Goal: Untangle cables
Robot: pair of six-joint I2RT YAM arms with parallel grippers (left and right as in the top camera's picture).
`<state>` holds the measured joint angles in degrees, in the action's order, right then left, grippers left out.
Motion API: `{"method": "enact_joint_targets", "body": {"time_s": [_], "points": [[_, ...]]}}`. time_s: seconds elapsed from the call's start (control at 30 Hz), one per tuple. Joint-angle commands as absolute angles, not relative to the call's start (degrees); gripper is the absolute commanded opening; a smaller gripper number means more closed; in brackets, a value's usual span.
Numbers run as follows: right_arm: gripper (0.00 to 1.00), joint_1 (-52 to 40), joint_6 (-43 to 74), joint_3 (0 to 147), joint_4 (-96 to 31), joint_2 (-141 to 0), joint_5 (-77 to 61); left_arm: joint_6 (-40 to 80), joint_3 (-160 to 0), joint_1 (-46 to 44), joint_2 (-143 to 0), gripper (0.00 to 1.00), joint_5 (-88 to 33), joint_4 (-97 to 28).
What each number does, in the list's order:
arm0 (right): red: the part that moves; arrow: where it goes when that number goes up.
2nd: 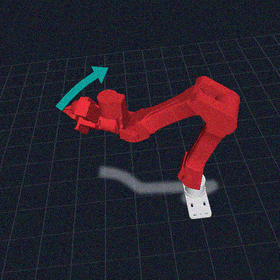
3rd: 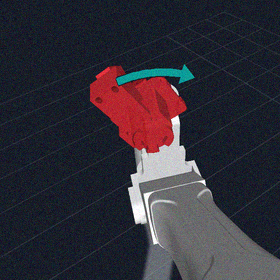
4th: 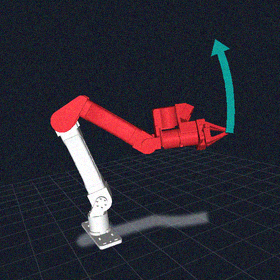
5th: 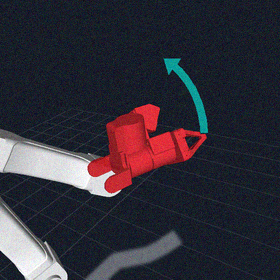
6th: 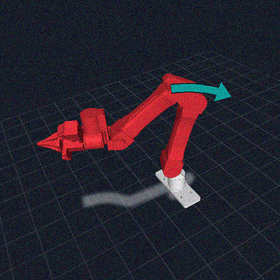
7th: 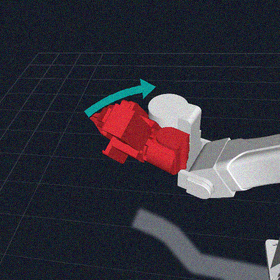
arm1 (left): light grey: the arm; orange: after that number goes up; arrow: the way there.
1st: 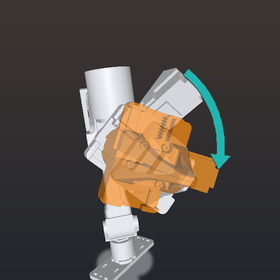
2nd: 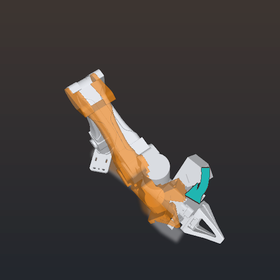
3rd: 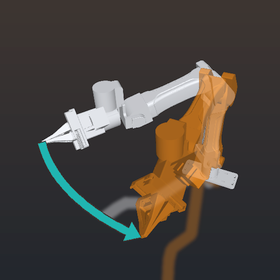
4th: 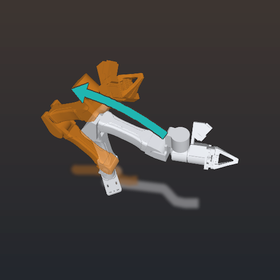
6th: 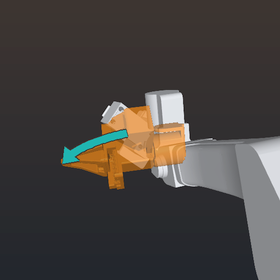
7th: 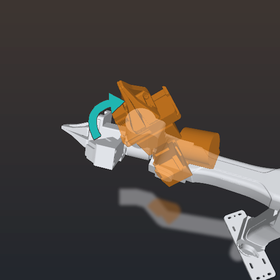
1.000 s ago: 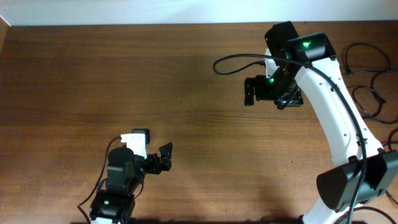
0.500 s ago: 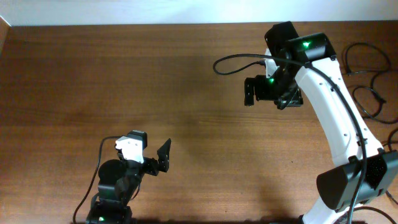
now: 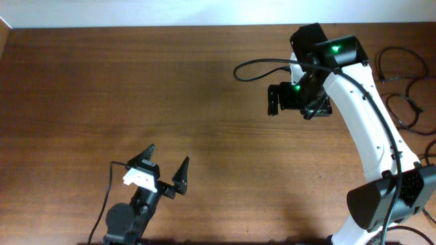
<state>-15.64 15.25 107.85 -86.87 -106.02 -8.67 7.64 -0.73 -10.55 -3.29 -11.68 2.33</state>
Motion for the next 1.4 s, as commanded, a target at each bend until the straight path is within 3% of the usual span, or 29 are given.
{"method": "enact_joint_targets", "body": {"time_s": [0.0,0.13,0.3,0.53,1.2,1.37], "points": [[0.99,-15.7,15.4,108.0,-86.9,-105.4,-9.0,6.7,-0.5,-10.7,-0.3,0.99,-10.9,3.2],[0.99,-15.7,15.4,108.0,-86.9,-105.4,-9.0,6.7,-0.5,-10.7,-0.3,0.99,-9.0,4.1],[0.99,-15.7,15.4,108.0,-86.9,-105.4,-9.0,5.8,-0.5,-10.7,-0.3,0.99,3.6,16.1],[0.99,-15.7,15.4,108.0,-86.5,-105.4,-9.0,-0.2,-0.5,-10.7,-0.3,0.99,3.3,-5.1],[0.99,-15.7,15.4,108.0,-86.5,-105.4,-8.8,-2.7,-0.5,-10.9,-0.3,0.99,2.6,-4.8],[0.99,-15.7,15.4,108.0,-86.5,-105.4,-8.8,-2.7,-0.5,-7.1,-0.3,0.99,2.6,-4.8]]}}
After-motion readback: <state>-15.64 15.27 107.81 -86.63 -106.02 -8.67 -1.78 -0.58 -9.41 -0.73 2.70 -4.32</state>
